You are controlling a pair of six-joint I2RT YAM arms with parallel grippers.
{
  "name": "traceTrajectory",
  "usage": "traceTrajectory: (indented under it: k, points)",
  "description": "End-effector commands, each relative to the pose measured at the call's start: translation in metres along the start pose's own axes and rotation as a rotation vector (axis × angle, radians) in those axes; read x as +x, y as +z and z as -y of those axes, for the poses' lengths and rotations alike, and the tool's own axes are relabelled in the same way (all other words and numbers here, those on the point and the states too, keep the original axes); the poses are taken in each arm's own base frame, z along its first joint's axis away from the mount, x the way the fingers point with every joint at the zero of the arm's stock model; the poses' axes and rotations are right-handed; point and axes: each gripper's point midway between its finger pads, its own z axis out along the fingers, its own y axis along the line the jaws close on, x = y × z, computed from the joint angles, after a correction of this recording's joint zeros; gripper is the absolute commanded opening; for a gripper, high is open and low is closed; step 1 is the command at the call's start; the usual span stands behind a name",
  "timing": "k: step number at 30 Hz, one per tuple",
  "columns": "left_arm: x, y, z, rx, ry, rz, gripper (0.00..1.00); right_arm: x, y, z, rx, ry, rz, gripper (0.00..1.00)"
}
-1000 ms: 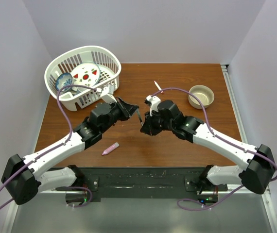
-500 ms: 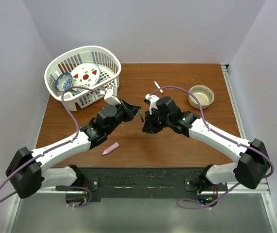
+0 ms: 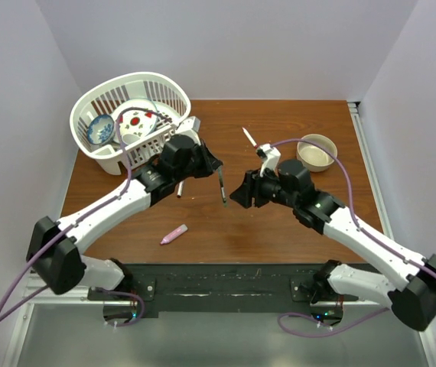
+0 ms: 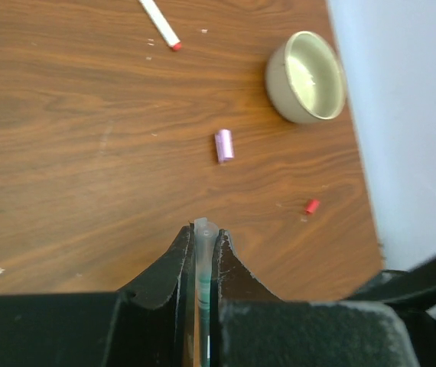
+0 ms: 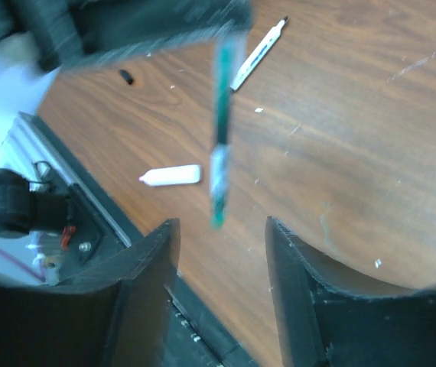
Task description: Insert the pens into the pen caps
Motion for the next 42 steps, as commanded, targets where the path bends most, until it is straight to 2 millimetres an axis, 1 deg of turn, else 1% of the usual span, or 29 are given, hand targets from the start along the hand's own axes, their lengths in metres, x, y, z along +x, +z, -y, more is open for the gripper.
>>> traceTrajectory:
  k: [1,4,5,7,8,9,10,11,13,16,21,23,24,26,27,28,29,30,31,33,34,35,36,37,38,39,40,41,42]
  points:
    - [-0.008,0.017,-0.015,-0.071,0.11,-0.035,0.0,0.0,-0.024,-0.008,-0.022,0.029,0.042,0.7]
    - [0.001,0.041,-0.028,-0.094,0.117,-0.064,0.0,0.0,-0.031,-0.002,0.008,0.027,0.061,0.72]
    - [0.009,0.055,-0.033,-0.105,0.119,-0.088,0.0,-0.001,-0.033,-0.001,0.017,0.025,0.07,0.72]
    - [0.014,0.069,-0.033,-0.099,0.116,-0.113,0.0,0.0,-0.034,0.005,0.046,0.017,0.075,0.72]
    - [0.025,0.083,-0.043,-0.122,0.119,-0.147,0.0,-0.001,-0.033,0.008,0.062,0.014,0.078,0.71]
    - [0.027,0.089,-0.047,-0.135,0.126,-0.157,0.0,-0.002,-0.033,0.011,0.078,0.009,0.08,0.69]
    - [0.022,0.096,-0.046,-0.142,0.133,-0.151,0.0,-0.002,-0.032,0.018,0.114,-0.003,0.08,0.68]
    - [0.034,0.108,-0.059,-0.175,0.132,-0.189,0.0,-0.007,-0.033,0.02,0.133,-0.012,0.09,0.68]
    - [0.046,0.123,-0.065,-0.179,0.132,-0.23,0.0,-0.013,-0.032,0.027,0.184,-0.037,0.083,0.67]
    - [0.058,0.131,-0.078,-0.212,0.129,-0.263,0.0,-0.025,-0.031,0.029,0.212,-0.056,0.093,0.66]
    - [0.068,0.136,-0.102,-0.263,0.113,-0.281,0.03,-0.03,-0.025,0.031,0.23,-0.046,0.098,0.66]
    - [0.074,0.138,-0.11,-0.271,0.105,-0.294,0.05,-0.03,-0.019,0.036,0.25,-0.049,0.095,0.61]
    - [0.076,0.138,-0.112,-0.27,0.104,-0.301,0.06,-0.033,-0.017,0.046,0.301,-0.052,0.114,0.53]
    - [0.079,0.136,-0.116,-0.276,0.087,-0.3,0.08,-0.034,-0.01,0.073,0.39,-0.045,0.136,0.54]
    - [0.081,0.135,-0.115,-0.268,0.082,-0.3,0.11,-0.038,-0.01,0.084,0.428,-0.034,0.147,0.55]
    - [0.082,0.132,-0.116,-0.266,0.073,-0.294,0.16,-0.046,-0.009,0.087,0.434,-0.034,0.16,0.56]
    - [0.081,0.132,-0.116,-0.264,0.07,-0.287,0.19,-0.048,-0.005,0.1,0.469,-0.025,0.144,0.56]
    - [0.081,0.131,-0.116,-0.267,0.067,-0.287,0.22,-0.053,-0.005,0.104,0.482,-0.025,0.144,0.56]
    - [0.079,0.13,-0.117,-0.268,0.065,-0.285,0.27,-0.066,-0.005,0.104,0.487,-0.035,0.157,0.56]
    - [0.077,0.128,-0.12,-0.277,0.063,-0.287,0.31,-0.076,0.0,0.117,0.52,-0.04,0.156,0.56]
    - [0.073,0.125,-0.12,-0.277,0.061,-0.279,0.34,-0.091,0.0,0.116,0.521,-0.052,0.175,0.56]
    - [0.073,0.124,-0.119,-0.28,0.061,-0.279,0.36,-0.092,0.005,0.128,0.547,-0.047,0.159,0.56]
    - [0.071,0.122,-0.121,-0.282,0.062,-0.275,0.38,-0.098,0.007,0.133,0.557,-0.049,0.163,0.56]
    - [0.065,0.118,-0.12,-0.279,0.06,-0.264,0.41,-0.112,0.009,0.135,0.561,-0.057,0.188,0.56]
    - [0.063,0.114,-0.119,-0.28,0.058,-0.263,0.41,-0.118,0.012,0.145,0.57,-0.051,0.187,0.56]
    - [0.06,0.111,-0.117,-0.273,0.064,-0.261,0.42,-0.114,0.024,0.156,0.578,-0.05,0.159,0.56]
    - [0.052,0.103,-0.111,-0.257,0.069,-0.243,0.43,-0.128,0.03,0.16,0.574,-0.068,0.175,0.56]
    - [0.048,0.098,-0.107,-0.249,0.077,-0.235,0.44,-0.13,0.036,0.169,0.571,-0.068,0.161,0.56]
    - [0.044,0.092,-0.105,-0.241,0.101,-0.227,0.45,-0.12,0.052,0.186,0.591,-0.074,0.103,0.56]
